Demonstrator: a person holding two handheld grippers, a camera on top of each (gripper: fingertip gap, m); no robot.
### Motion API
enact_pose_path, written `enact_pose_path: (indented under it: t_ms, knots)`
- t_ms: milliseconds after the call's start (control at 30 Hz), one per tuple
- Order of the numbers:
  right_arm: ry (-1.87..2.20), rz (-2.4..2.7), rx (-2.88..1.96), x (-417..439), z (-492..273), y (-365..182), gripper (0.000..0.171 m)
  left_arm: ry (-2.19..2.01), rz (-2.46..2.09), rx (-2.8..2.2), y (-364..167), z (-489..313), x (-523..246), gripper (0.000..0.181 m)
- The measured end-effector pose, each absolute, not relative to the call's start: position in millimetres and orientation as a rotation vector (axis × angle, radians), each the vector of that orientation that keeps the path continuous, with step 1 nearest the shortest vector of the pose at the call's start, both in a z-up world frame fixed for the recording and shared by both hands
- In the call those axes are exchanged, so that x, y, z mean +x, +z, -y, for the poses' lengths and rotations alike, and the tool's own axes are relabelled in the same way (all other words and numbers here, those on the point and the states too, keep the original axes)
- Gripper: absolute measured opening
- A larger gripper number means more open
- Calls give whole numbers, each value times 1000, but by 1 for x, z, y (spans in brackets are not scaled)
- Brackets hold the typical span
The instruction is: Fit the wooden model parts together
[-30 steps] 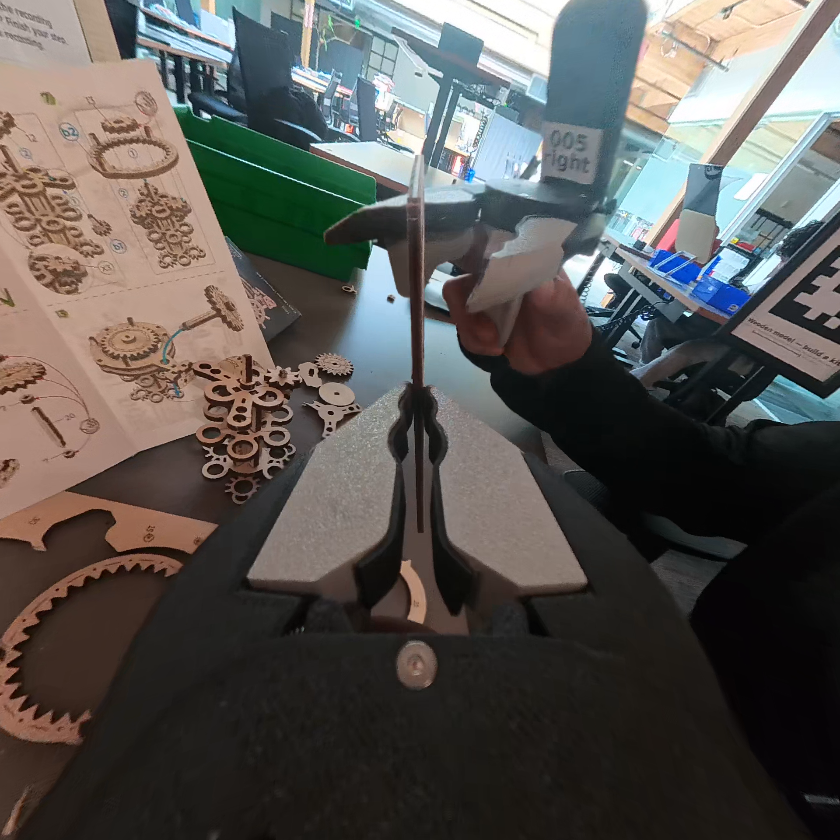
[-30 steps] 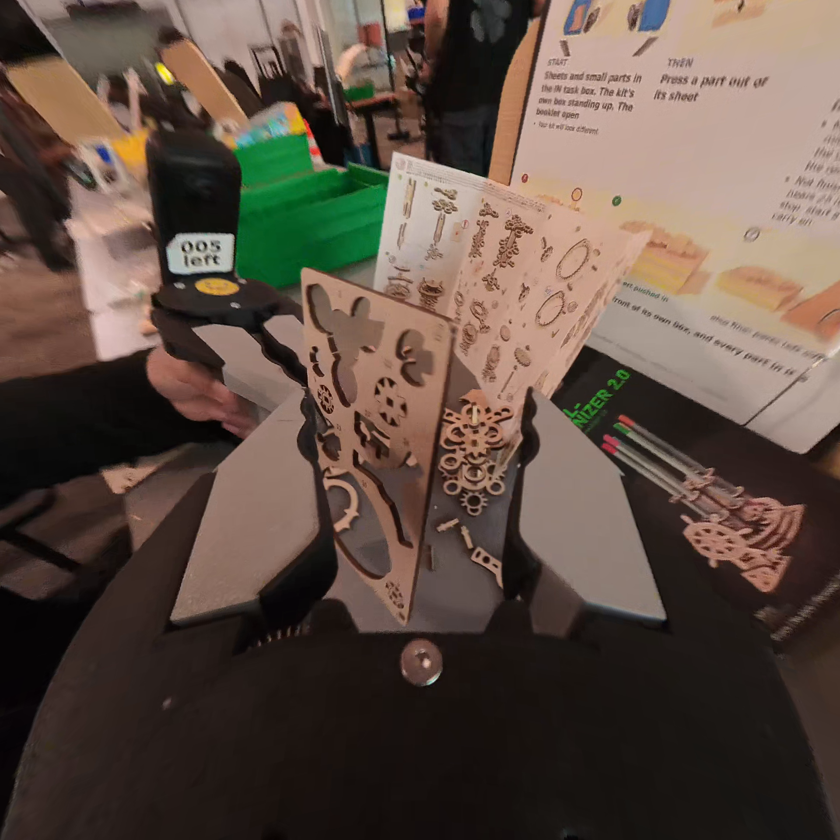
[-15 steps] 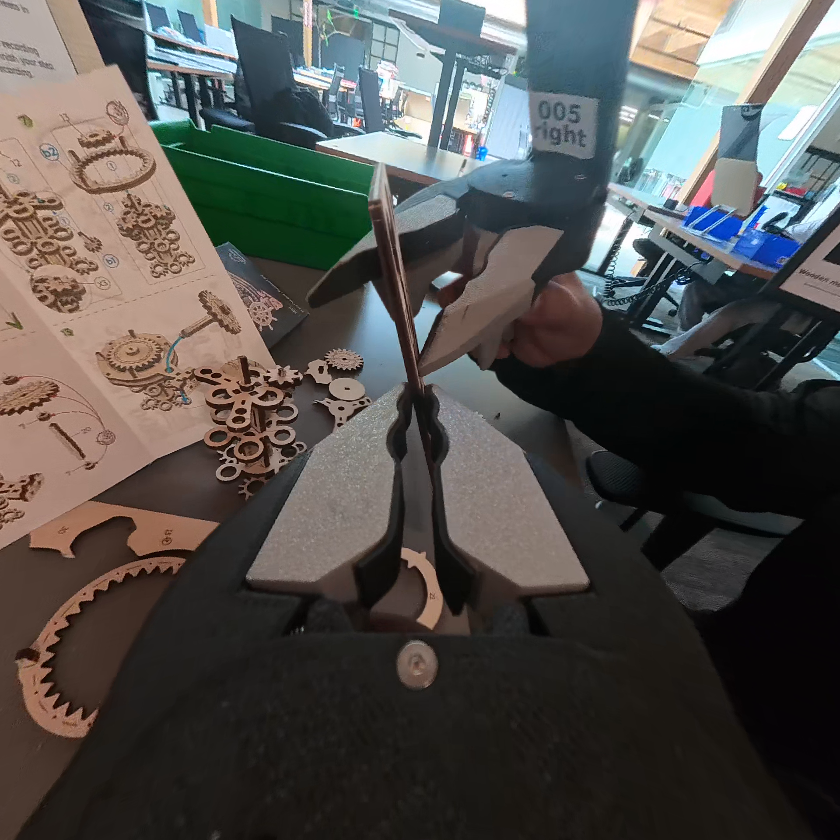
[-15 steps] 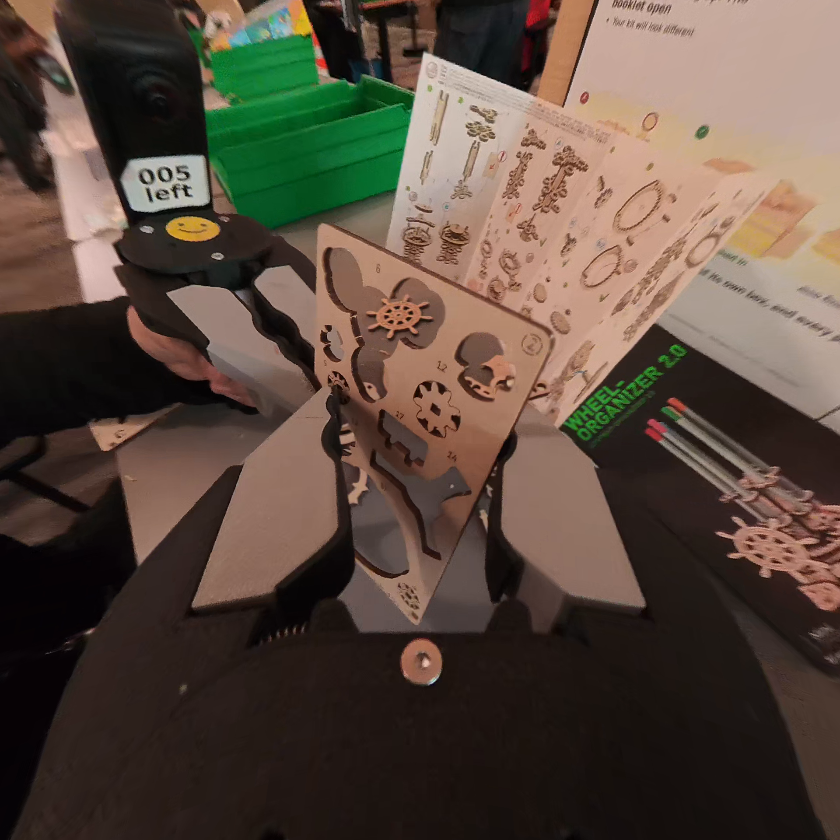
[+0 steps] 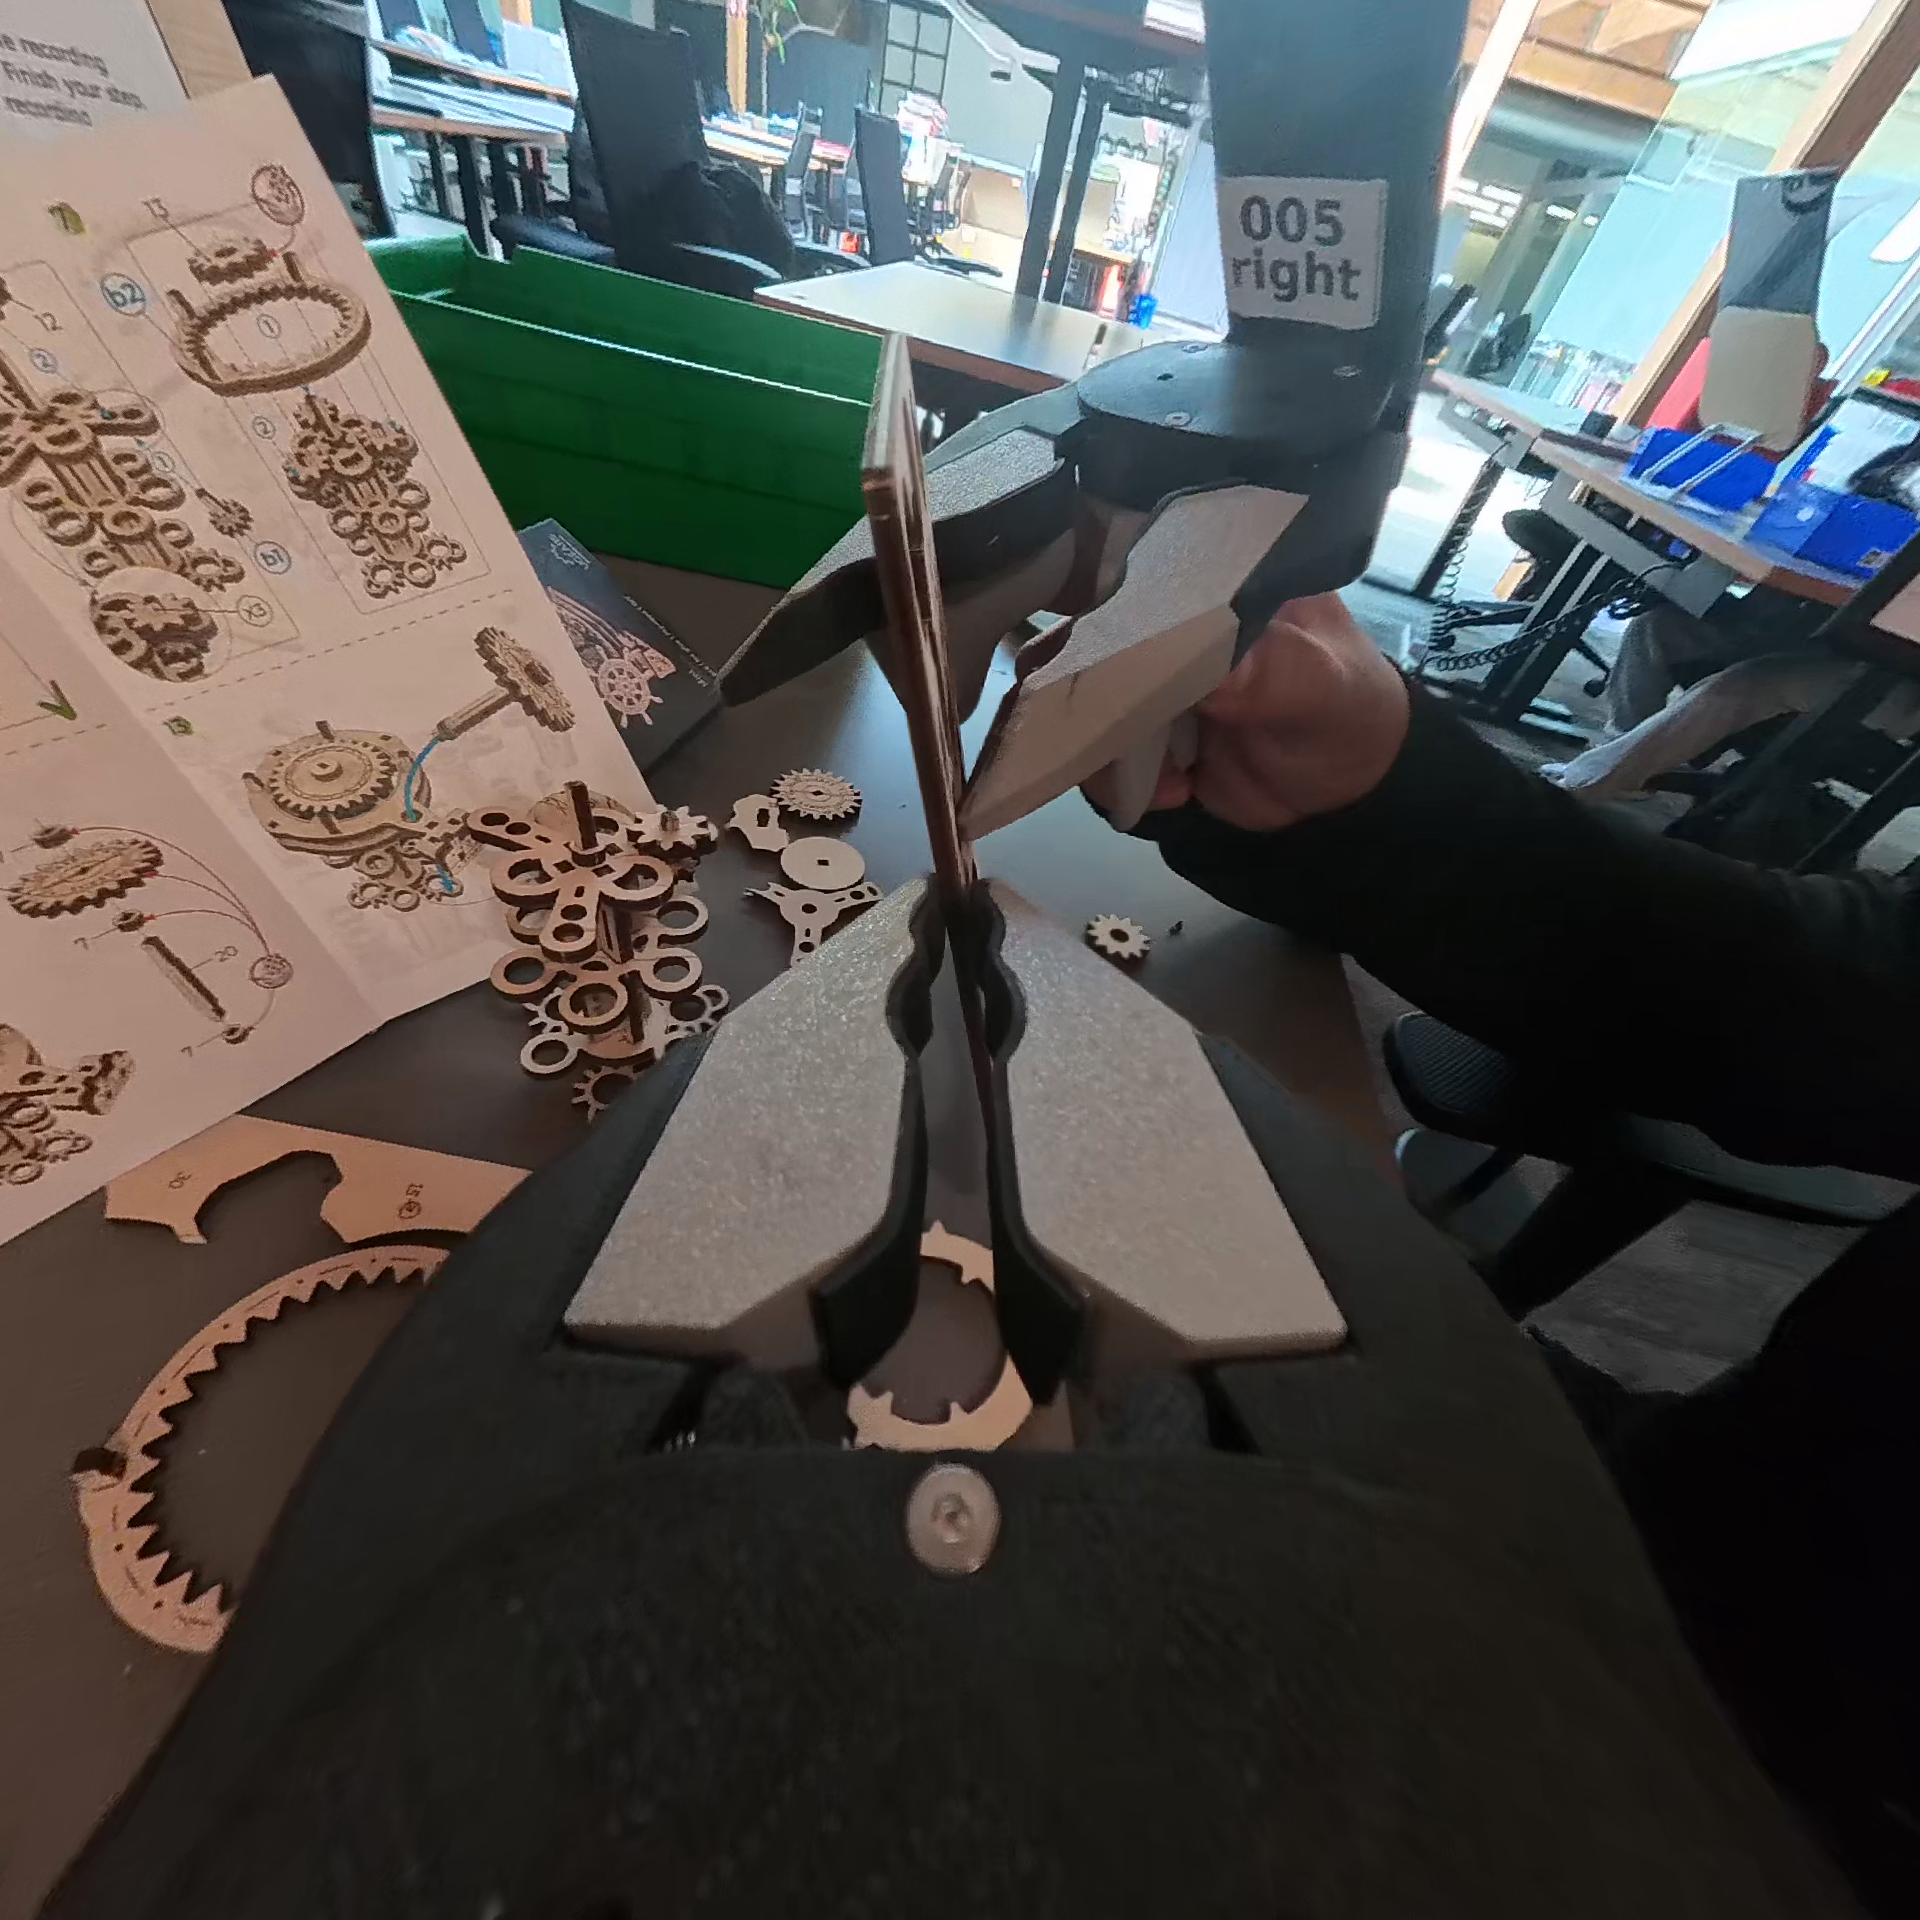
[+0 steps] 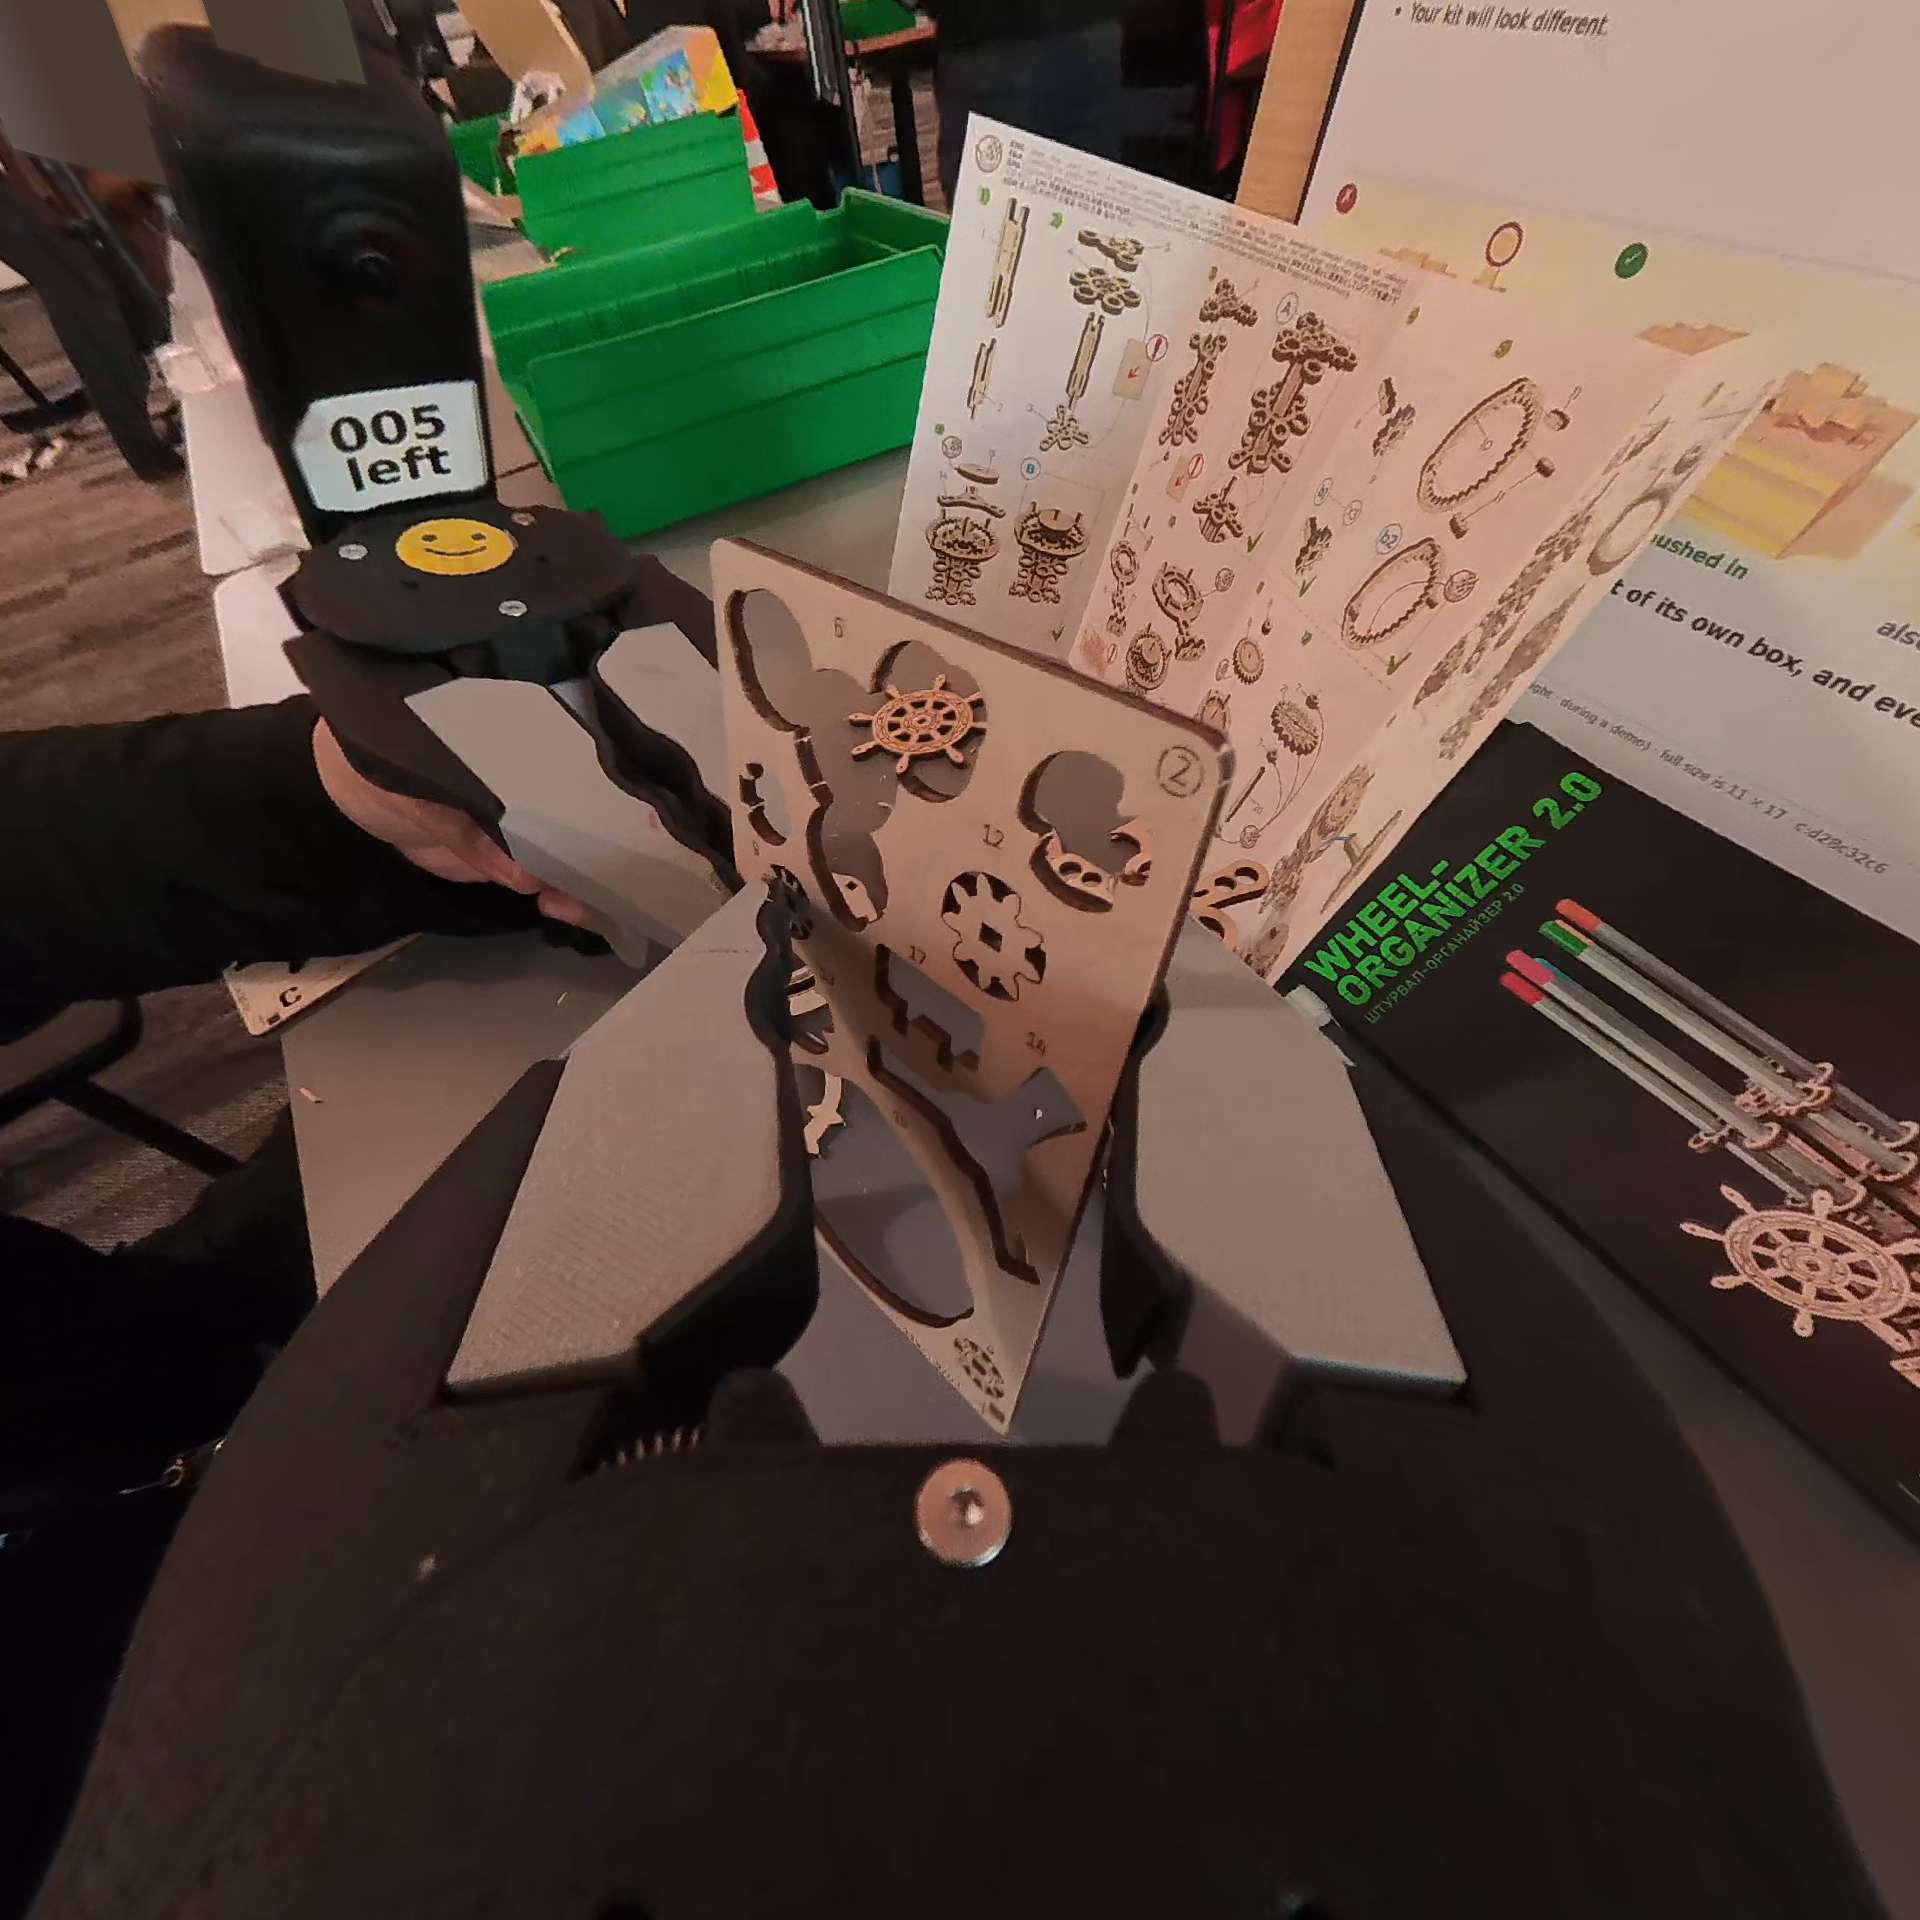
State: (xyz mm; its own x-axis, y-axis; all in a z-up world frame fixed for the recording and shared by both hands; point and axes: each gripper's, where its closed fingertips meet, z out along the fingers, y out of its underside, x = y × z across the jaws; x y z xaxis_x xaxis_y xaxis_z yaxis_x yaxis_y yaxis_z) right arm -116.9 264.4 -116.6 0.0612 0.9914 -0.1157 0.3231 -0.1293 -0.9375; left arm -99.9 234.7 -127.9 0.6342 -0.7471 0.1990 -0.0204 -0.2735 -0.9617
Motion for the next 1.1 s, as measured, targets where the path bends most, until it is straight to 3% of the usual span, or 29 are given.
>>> enact_pose_path:
  t_ms: [200,400,433,533,700,800,900,1100]
  knots:
    - [1197,1332,-1530,-116,-261,-109,56,-762,-645,-1675,-121,-235,-100,1]
    - [1644,1273,-1376,-104,-243,-75,1,-840,-531,-1561,-92,-236,-113,4]
    - [1677,1256,-1373,-104,-243,-74,0,-838,-531,-1555,-92,-235,-114,3]
    - [1706,1232,-1390,-105,-246,-78,5,-808,-556,-1551,-92,-234,-114,2]
    - [1549,1182,-1500,-111,-261,-87,53,-745,-550,-1581,-96,-238,-115,0]
    - [1387,1157,-1529,-114,-270,-93,54,-740,-569,-1584,-98,-237,-111,0]
    - [1317,1149,-1533,-117,-273,-96,65,-687,-580,-1588,-100,-238,-110,0]
    - [1338,1165,-1517,-117,-270,-97,61,-739,-576,-1579,-99,-235,-107,3]
